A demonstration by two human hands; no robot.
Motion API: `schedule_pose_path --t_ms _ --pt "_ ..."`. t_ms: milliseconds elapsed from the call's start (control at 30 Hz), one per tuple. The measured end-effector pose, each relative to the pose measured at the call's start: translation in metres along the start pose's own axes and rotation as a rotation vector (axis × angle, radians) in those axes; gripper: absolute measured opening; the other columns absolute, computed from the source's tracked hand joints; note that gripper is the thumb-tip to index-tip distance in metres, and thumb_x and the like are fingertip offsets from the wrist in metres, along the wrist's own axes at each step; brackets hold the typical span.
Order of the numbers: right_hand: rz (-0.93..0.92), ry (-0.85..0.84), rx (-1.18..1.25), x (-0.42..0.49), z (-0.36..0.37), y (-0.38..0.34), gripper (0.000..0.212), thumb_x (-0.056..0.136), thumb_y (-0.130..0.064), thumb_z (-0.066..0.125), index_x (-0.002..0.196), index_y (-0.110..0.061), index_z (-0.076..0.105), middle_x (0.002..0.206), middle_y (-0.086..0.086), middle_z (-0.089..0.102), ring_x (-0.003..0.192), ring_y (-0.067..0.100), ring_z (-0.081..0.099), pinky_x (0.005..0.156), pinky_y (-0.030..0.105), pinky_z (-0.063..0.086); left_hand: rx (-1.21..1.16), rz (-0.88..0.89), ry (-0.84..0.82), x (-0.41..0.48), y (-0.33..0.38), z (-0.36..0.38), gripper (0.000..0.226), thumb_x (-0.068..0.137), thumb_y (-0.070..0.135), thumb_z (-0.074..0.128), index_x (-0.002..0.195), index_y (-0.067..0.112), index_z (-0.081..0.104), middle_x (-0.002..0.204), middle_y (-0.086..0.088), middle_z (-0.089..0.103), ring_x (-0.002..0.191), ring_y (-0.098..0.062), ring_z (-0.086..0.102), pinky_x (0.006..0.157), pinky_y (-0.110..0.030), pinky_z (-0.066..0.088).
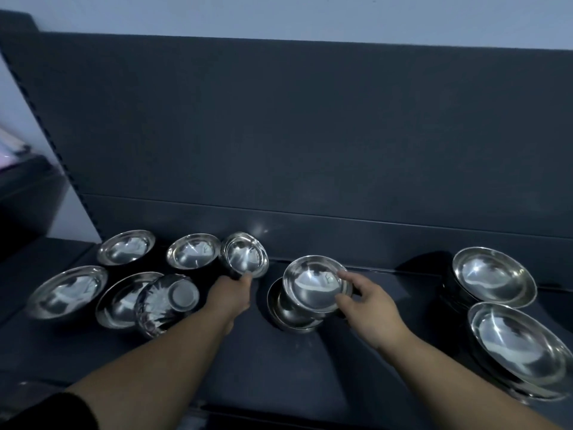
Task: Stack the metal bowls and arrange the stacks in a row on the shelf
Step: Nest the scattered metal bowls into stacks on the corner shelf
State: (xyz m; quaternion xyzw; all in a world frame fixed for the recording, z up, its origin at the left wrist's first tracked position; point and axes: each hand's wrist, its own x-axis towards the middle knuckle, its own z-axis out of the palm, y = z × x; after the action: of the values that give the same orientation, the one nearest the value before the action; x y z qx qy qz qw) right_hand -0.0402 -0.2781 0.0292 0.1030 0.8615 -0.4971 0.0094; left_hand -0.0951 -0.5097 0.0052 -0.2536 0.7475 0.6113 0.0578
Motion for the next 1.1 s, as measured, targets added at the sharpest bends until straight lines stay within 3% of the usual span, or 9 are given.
schedule_pose_path --t_ms 133,300,433,633,733,833,900,1033,1100 --pt "-0.034 -0.009 -0.009 -0.001 0.005 -0.006 0.04 0.086 -0.025 0.065 0.124 -0.036 0.06 0.097 -0.013 0.067 0.081 0.004 0.066 0.065 0.005 0.045 -0.159 -0.076 0.039 0.02 0.012 0.003 0.029 0.096 0.037 0.051 0.093 0.009 0.05 0.078 0.002 0.051 0.082 -0.024 0.063 0.094 -0.043 0.054" --pt "-0.059 -0.03 -0.052 -0.001 0.01 -0.006 0.041 0.087 -0.026 0.064 0.126 -0.037 0.058 0.088 -0.017 0.065 0.06 0.0 0.061 0.055 0.003 0.043 -0.249 -0.14 0.018 0.04 0.008 0.004 0.019 0.093 0.004 0.049 0.108 -0.003 0.06 0.092 -0.008 0.062 0.094 -0.027 0.065 0.094 -0.041 0.054" --pt "-0.072 -0.049 -0.09 0.001 0.014 -0.007 0.042 0.088 -0.024 0.062 0.129 -0.034 0.057 0.09 -0.014 0.063 0.076 -0.002 0.059 0.061 -0.004 0.039 -0.259 -0.076 0.015 0.032 0.013 0.005 0.014 0.093 0.004 0.047 0.084 0.009 0.056 0.09 -0.01 0.065 0.093 -0.028 0.067 0.092 -0.038 0.055" --pt "-0.103 -0.07 -0.168 0.004 0.018 -0.013 0.045 0.09 -0.019 0.058 0.134 -0.031 0.054 0.107 -0.003 0.068 0.091 0.006 0.057 0.065 -0.007 0.033 -0.235 0.135 0.032 -0.001 0.027 -0.008 0.017 0.093 0.011 0.047 0.106 0.013 0.058 0.095 -0.004 0.068 0.087 -0.021 0.07 0.088 -0.038 0.057" --pt "-0.134 -0.06 -0.227 0.005 0.019 -0.014 0.04 0.093 -0.027 0.057 0.133 -0.032 0.055 0.12 -0.003 0.067 0.11 0.01 0.059 0.08 0.001 0.031 -0.212 0.131 -0.057 -0.018 0.023 -0.014 0.021 0.095 0.014 0.047 0.115 0.011 0.055 0.101 -0.008 0.069 0.085 -0.021 0.072 0.084 -0.034 0.058" --pt "-0.18 0.08 -0.202 0.004 0.018 -0.016 0.039 0.093 -0.043 0.056 0.129 -0.029 0.06 0.128 -0.005 0.063 0.123 0.012 0.054 0.1 0.015 0.033 -0.185 0.12 -0.155 -0.04 0.019 -0.018 0.023 0.097 0.015 0.046 0.116 0.007 0.057 0.101 -0.015 0.071 0.084 -0.021 0.072 0.068 -0.023 0.058" --pt "-0.156 0.112 -0.079 0.004 0.018 -0.024 0.044 0.089 -0.048 0.058 0.129 -0.028 0.059 0.12 -0.009 0.066 0.117 0.011 0.058 0.103 0.022 0.04 -0.157 0.119 -0.189 -0.051 0.017 -0.021 0.021 0.098 0.014 0.044 0.111 0.008 0.059 0.097 -0.015 0.072 0.082 -0.019 0.072 0.062 -0.019 0.057" --pt "-0.084 -0.001 0.165 0.002 0.025 -0.046 0.024 0.087 -0.039 0.066 0.105 -0.023 0.069 0.081 -0.01 0.072 0.064 0.003 0.067 0.066 0.02 0.053 -0.079 0.144 -0.285 -0.071 0.016 -0.03 0.023 0.097 0.019 0.047 0.109 0.008 0.064 0.094 -0.013 0.074 0.078 -0.018 0.073 0.064 -0.021 0.055" --pt "-0.059 -0.03 0.173 0.001 0.03 -0.05 0.018 0.089 -0.031 0.065 0.09 -0.016 0.074 0.071 -0.001 0.073 0.054 0.005 0.064 0.058 0.025 0.054 -0.01 0.203 -0.276 -0.075 0.013 -0.041 0.03 0.095 0.029 0.054 0.118 0.012 0.063 0.098 -0.008 0.074 0.081 -0.015 0.071 0.071 -0.024 0.056"
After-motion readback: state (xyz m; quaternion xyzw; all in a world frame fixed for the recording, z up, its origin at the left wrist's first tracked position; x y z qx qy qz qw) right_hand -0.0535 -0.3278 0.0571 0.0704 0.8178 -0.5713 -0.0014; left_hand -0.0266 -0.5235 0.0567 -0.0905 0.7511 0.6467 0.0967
